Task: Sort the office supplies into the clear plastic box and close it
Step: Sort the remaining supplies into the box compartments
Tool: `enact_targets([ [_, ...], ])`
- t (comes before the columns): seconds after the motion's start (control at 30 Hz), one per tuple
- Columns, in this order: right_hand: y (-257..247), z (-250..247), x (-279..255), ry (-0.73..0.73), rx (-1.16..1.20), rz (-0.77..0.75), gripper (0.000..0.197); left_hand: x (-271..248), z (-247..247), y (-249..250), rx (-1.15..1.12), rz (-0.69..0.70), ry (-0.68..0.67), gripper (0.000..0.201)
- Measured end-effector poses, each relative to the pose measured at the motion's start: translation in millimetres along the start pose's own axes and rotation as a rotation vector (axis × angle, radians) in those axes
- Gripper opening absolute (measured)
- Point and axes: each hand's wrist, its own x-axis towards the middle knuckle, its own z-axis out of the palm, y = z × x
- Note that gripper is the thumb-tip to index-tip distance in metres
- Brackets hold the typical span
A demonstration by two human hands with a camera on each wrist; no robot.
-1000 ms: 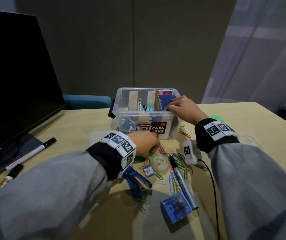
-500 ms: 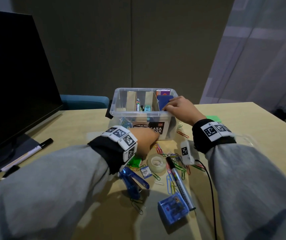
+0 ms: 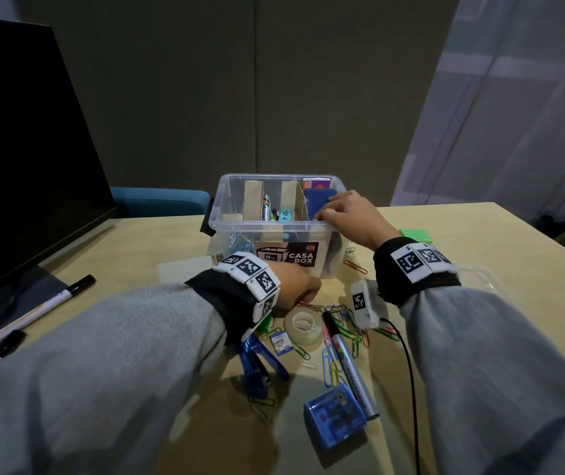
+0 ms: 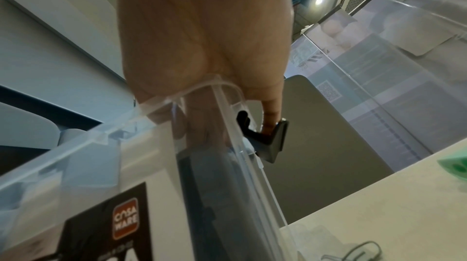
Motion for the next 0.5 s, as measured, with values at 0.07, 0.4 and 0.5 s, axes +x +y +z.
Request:
enact_targets([
  [0.07, 1, 1, 1, -0.005, 0.007, 0.002, 0.03, 2, 0, -2, 0.029, -0.025, -0.03, 0.027],
  [0.4, 0, -1, 1, -0.012, 0.003, 0.005, 0.029, -3, 0, 5, 0.119, -0.086, -0.088, 0.032],
  [0.5, 0, -1, 1, -0.02, -0.016, 0.006, 0.029, -11, -5, 0, -0.013, -0.04, -0.021, 0.02],
])
